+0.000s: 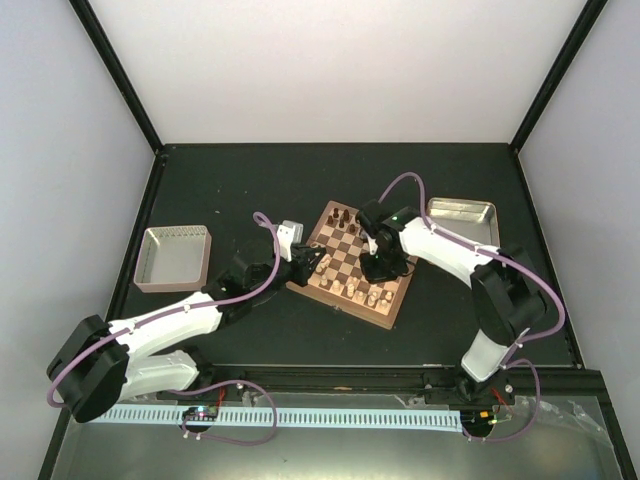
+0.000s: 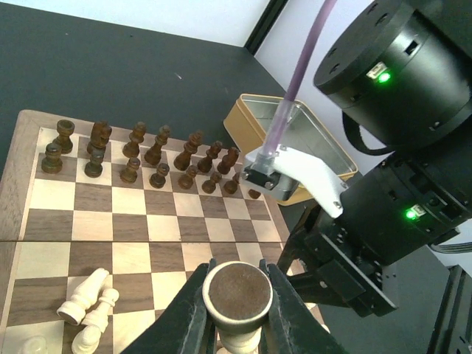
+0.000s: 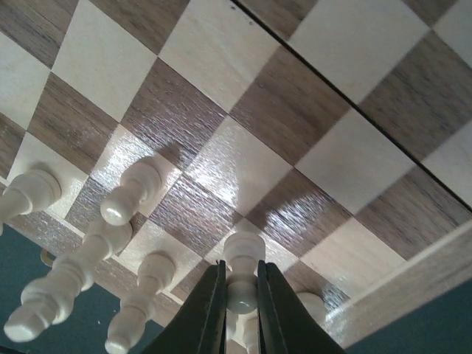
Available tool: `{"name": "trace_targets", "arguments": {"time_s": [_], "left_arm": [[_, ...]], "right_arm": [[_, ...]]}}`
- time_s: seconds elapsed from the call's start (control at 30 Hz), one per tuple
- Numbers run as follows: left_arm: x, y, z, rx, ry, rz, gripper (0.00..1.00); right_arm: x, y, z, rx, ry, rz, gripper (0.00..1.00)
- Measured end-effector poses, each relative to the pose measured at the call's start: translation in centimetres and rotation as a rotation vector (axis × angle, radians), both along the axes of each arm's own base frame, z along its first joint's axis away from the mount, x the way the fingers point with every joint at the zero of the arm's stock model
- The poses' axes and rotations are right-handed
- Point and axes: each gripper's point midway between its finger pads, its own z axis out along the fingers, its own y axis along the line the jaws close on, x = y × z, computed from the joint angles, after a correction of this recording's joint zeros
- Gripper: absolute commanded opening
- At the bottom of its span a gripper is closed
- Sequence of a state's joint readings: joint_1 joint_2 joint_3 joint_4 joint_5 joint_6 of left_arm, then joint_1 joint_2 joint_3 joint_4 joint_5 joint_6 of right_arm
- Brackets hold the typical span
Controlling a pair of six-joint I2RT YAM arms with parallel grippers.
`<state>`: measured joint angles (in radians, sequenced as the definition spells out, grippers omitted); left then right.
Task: Set up the chess pieces on the board
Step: Place the chess piece on the chessboard.
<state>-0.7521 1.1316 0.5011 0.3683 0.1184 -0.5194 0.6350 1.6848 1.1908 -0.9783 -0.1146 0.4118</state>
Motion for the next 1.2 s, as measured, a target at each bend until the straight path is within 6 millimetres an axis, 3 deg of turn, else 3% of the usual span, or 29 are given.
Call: {"name": "trace_targets", "arguments": {"time_s": [0.27, 0.8, 1.2], "left_arm": [[0.0, 0.1, -0.1, 0.004, 0.002, 0.005, 0.01], [0.1, 0.2, -0.2, 0.007, 0.002, 0.014, 0.02], [0.0, 0.3, -0.8, 0.015, 0.011, 0.014, 0.02]], "right_arm": [[-0.1, 1.3, -1.2, -0.009, 0.024, 0.044, 0.15], [-0.2, 2.5, -1.4, 0.01, 0.025, 0.074, 0.17], [0.0, 2.5, -1.4, -0.002, 0.017, 0.067, 0.34]]}}
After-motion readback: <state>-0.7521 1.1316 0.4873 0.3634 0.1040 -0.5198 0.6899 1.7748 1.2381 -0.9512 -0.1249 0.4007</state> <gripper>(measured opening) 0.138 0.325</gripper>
